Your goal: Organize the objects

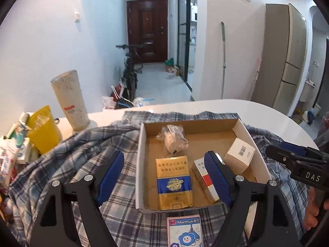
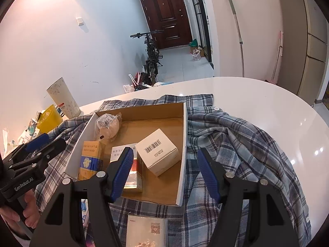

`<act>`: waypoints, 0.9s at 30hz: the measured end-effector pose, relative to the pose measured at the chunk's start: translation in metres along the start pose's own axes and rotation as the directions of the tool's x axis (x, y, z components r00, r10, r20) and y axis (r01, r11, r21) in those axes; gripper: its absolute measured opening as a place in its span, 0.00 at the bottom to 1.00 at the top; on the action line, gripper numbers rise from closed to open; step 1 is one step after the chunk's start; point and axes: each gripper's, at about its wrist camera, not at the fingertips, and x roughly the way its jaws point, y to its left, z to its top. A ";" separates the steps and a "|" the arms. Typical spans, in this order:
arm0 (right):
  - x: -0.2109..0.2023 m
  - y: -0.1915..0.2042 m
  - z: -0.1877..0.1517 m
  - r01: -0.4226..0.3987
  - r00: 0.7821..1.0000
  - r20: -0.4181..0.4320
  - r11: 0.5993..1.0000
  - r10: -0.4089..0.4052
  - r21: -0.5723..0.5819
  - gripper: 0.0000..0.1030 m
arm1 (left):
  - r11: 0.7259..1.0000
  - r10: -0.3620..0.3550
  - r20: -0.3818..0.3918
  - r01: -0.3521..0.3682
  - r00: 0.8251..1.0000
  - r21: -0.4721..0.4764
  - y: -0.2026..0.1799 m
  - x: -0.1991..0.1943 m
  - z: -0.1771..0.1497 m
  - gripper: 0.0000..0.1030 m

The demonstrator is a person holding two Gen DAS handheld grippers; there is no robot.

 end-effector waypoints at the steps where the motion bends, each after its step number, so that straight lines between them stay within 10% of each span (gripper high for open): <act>1: -0.002 0.002 0.000 -0.006 1.000 0.003 1.000 0.006 -0.004 0.62 | 1.000 -0.001 0.010 0.001 1.000 0.003 0.000 -0.004 0.001 0.80; 20: -0.101 0.024 -0.010 -0.013 0.983 0.182 0.996 0.028 -0.084 0.62 | 0.991 -0.084 0.281 0.109 0.956 -0.075 -0.001 -0.125 -0.004 0.89; 27: -0.119 0.021 -0.018 -0.021 0.983 0.184 0.999 0.029 -0.046 0.87 | 0.984 -0.136 0.340 0.167 0.930 -0.062 -0.004 -0.164 -0.010 1.00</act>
